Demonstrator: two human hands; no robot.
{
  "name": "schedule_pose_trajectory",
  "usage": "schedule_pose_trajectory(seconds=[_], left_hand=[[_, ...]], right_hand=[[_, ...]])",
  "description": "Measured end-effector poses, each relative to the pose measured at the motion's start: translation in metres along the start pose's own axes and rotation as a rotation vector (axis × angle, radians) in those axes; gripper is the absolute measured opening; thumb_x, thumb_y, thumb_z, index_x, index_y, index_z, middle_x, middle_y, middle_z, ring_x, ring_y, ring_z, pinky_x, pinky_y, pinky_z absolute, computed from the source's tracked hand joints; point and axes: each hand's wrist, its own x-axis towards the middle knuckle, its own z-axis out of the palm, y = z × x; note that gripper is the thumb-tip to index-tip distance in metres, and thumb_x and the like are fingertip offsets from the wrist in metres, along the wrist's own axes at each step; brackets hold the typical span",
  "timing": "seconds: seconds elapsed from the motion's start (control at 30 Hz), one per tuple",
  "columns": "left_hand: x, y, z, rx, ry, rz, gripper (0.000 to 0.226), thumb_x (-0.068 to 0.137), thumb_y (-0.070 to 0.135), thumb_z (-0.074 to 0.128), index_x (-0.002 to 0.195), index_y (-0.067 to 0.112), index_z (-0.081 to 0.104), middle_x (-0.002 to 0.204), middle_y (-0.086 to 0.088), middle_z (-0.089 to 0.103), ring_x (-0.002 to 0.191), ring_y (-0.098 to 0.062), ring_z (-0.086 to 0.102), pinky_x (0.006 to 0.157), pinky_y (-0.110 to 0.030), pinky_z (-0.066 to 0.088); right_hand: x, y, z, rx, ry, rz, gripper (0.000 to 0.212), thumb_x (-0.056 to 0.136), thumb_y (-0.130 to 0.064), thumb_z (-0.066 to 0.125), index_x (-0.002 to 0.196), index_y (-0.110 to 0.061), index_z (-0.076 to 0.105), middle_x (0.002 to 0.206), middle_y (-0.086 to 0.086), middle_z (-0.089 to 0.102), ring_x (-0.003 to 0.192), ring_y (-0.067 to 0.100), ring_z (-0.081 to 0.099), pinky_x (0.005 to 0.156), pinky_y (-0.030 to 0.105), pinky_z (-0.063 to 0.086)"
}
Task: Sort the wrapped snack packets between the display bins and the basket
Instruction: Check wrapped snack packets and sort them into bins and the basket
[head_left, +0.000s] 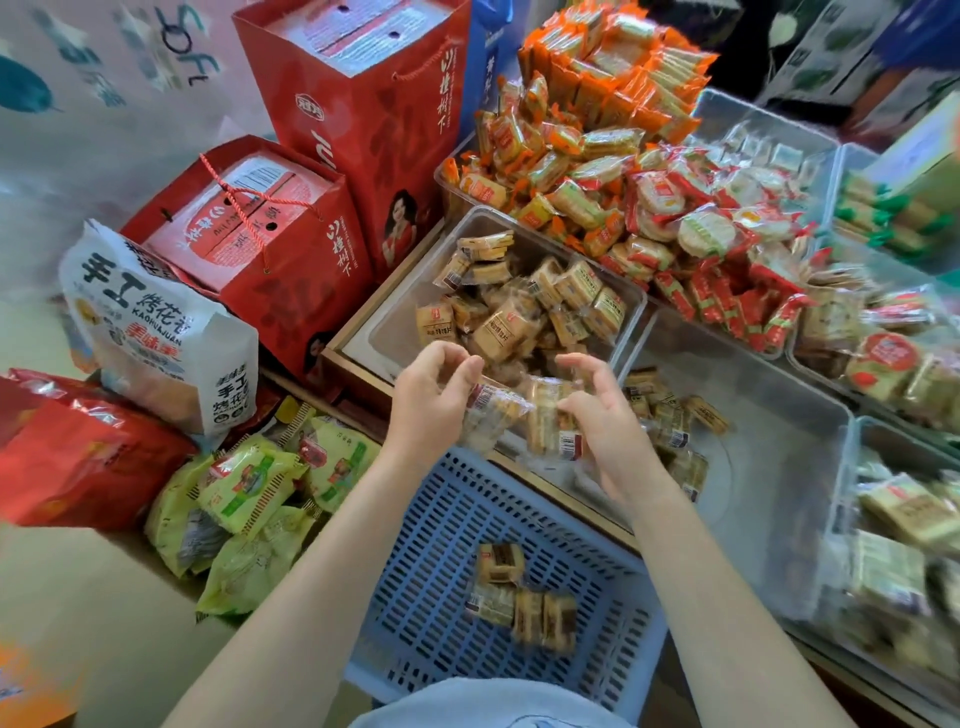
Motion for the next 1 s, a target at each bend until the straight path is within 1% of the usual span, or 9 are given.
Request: schedule_pose_trajectory(seconds=[0.07, 0.17, 0.3, 0.4, 0.5, 0.67, 0.8, 0.9, 1.0], left_hand=[[-0.013, -0.001, 0.004, 0.022, -0.029, -0.013, 0.016, 0.104, 0.021, 0.059, 0.088, 0.018, 0.059, 0.08, -0.007, 0.066, 0.064, -0.008, 0.053, 0.061, -0.028, 0.046], [-0.042, 0.0, 0.012, 0.054, -0.073, -0.004, 0.017, 0.105, 0.02, 0.055, 0.091, 0.012, 0.058, 0.079, -0.008, 0.064, 0.062, -0.008, 0.05, 0.059, -0.019, 0.041], [-0.079, -0.002, 0.019, 0.019, -0.114, -0.028, 0.017, 0.106, 0.021, 0.052, 0.09, 0.02, 0.056, 0.084, -0.002, 0.072, 0.071, -0.024, 0.062, 0.063, -0.03, 0.048], [-0.099, -0.005, 0.021, 0.037, -0.126, -0.023, 0.019, 0.106, 0.021, 0.053, 0.087, 0.022, 0.053, 0.081, -0.013, 0.068, 0.06, -0.013, 0.055, 0.056, -0.023, 0.042], [-0.114, -0.001, 0.021, 0.054, -0.116, 0.008, 0.015, 0.105, 0.02, 0.056, 0.091, 0.015, 0.055, 0.071, -0.002, 0.06, 0.058, 0.0, 0.052, 0.055, -0.015, 0.04], [-0.132, 0.005, 0.02, -0.053, -0.078, -0.016, 0.013, 0.101, 0.022, 0.064, 0.088, 0.022, 0.063, 0.072, 0.009, 0.061, 0.061, 0.004, 0.056, 0.057, -0.013, 0.043], [-0.141, 0.01, 0.019, -0.197, -0.219, -0.159, 0.016, 0.093, 0.032, 0.073, 0.09, 0.017, 0.072, 0.081, 0.004, 0.071, 0.073, -0.002, 0.064, 0.068, -0.02, 0.05], [-0.143, 0.008, 0.015, -0.299, -0.327, -0.231, 0.015, 0.09, 0.026, 0.078, 0.081, 0.014, 0.074, 0.08, -0.005, 0.071, 0.075, -0.017, 0.065, 0.071, -0.033, 0.051], [-0.147, 0.005, 0.01, -0.438, -0.345, -0.316, 0.016, 0.093, 0.023, 0.072, 0.079, 0.015, 0.075, 0.08, -0.008, 0.071, 0.07, -0.02, 0.063, 0.065, -0.034, 0.049]], right_hand=[[-0.014, 0.004, -0.003, -0.012, -0.032, 0.001, 0.034, 0.099, -0.002, 0.047, 0.109, -0.027, 0.068, 0.112, 0.014, 0.064, 0.083, 0.025, 0.064, 0.062, 0.036, 0.055], [-0.045, 0.015, -0.009, -0.089, -0.032, -0.009, 0.039, 0.097, -0.001, 0.046, 0.095, -0.028, 0.073, 0.121, 0.001, 0.068, 0.097, 0.026, 0.065, 0.075, 0.04, 0.055], [-0.081, 0.027, -0.008, -0.221, 0.003, -0.029, 0.041, 0.099, -0.003, 0.045, 0.091, -0.028, 0.076, 0.106, 0.004, 0.072, 0.089, 0.03, 0.064, 0.084, 0.043, 0.058], [-0.097, 0.038, -0.002, -0.304, 0.007, -0.039, 0.023, 0.101, -0.026, 0.056, 0.089, -0.032, 0.074, 0.105, 0.008, 0.07, 0.099, 0.021, 0.067, 0.093, 0.045, 0.055], [-0.11, 0.047, 0.0, -0.4, -0.004, -0.043, 0.018, 0.084, -0.055, 0.074, 0.09, -0.039, 0.071, 0.113, -0.002, 0.061, 0.107, 0.017, 0.062, 0.095, 0.038, 0.053], [-0.126, 0.051, -0.004, -0.425, 0.074, -0.167, 0.014, 0.086, -0.034, 0.081, 0.078, -0.039, 0.069, 0.106, -0.005, 0.057, 0.098, 0.008, 0.058, 0.084, 0.023, 0.046], [-0.132, 0.052, -0.008, -0.398, 0.124, -0.249, 0.014, 0.088, -0.028, 0.079, 0.08, -0.035, 0.07, 0.105, 0.0, 0.059, 0.094, 0.005, 0.057, 0.086, 0.02, 0.045], [-0.133, 0.056, -0.008, -0.369, 0.172, -0.287, 0.014, 0.09, -0.026, 0.076, 0.081, -0.035, 0.07, 0.105, 0.001, 0.061, 0.099, 0.009, 0.059, 0.089, 0.027, 0.05], [-0.132, 0.062, -0.006, -0.307, 0.217, -0.292, 0.017, 0.091, -0.025, 0.076, 0.08, -0.036, 0.071, 0.105, -0.002, 0.065, 0.104, 0.013, 0.061, 0.097, 0.043, 0.053]])
